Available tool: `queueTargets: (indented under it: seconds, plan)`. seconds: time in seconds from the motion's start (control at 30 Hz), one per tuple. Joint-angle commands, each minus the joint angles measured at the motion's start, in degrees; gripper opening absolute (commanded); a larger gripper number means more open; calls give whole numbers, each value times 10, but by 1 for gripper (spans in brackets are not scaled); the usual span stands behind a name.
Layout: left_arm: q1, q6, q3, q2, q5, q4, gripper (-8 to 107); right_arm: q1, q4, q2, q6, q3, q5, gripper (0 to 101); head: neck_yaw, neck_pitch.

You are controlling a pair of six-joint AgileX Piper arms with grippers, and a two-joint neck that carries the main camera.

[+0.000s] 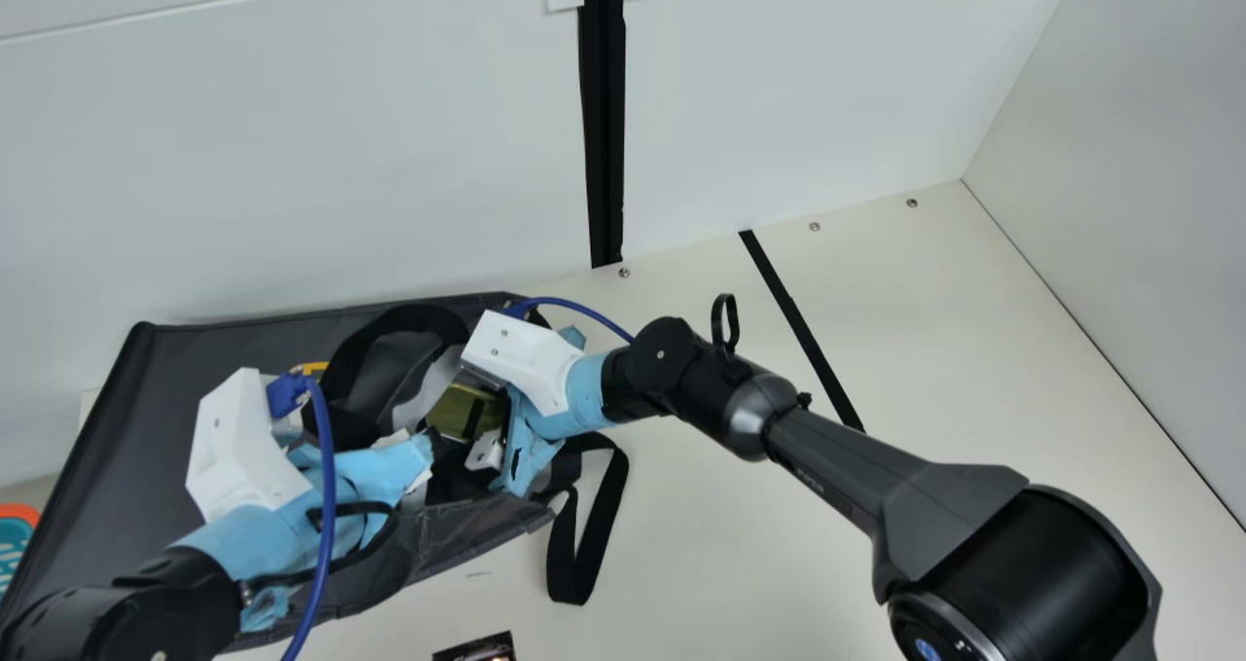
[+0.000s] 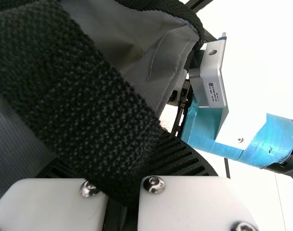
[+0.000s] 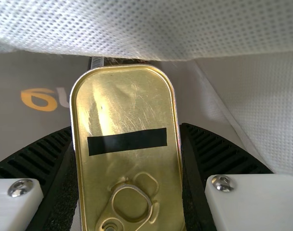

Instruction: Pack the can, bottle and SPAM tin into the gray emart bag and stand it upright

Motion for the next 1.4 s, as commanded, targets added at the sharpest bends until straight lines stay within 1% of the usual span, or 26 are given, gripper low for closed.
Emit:
queueTargets:
  seconds: [0.0, 0.53, 0.57, 0.97, 1.37]
  plan:
    - [0, 0, 0, 0, 0, 0, -8, -1, 0, -2, 1, 0, -1, 40, -1, -13]
    - [0, 0, 0, 0, 0, 0, -8, -1, -3, -11, 3, 2, 1, 94, -1, -13]
    - [0, 0, 0, 0, 0, 0, -8, -2, -3, -11, 3, 3, 1, 95, -1, -13]
    - [0, 0, 0, 0, 0, 0, -8, -11, -1, -24, -3, 13, 4, 95, -1, -13]
    - [0, 0, 0, 0, 0, 0, -8, -28, 7, -51, -14, 33, 11, 95, -1, -13]
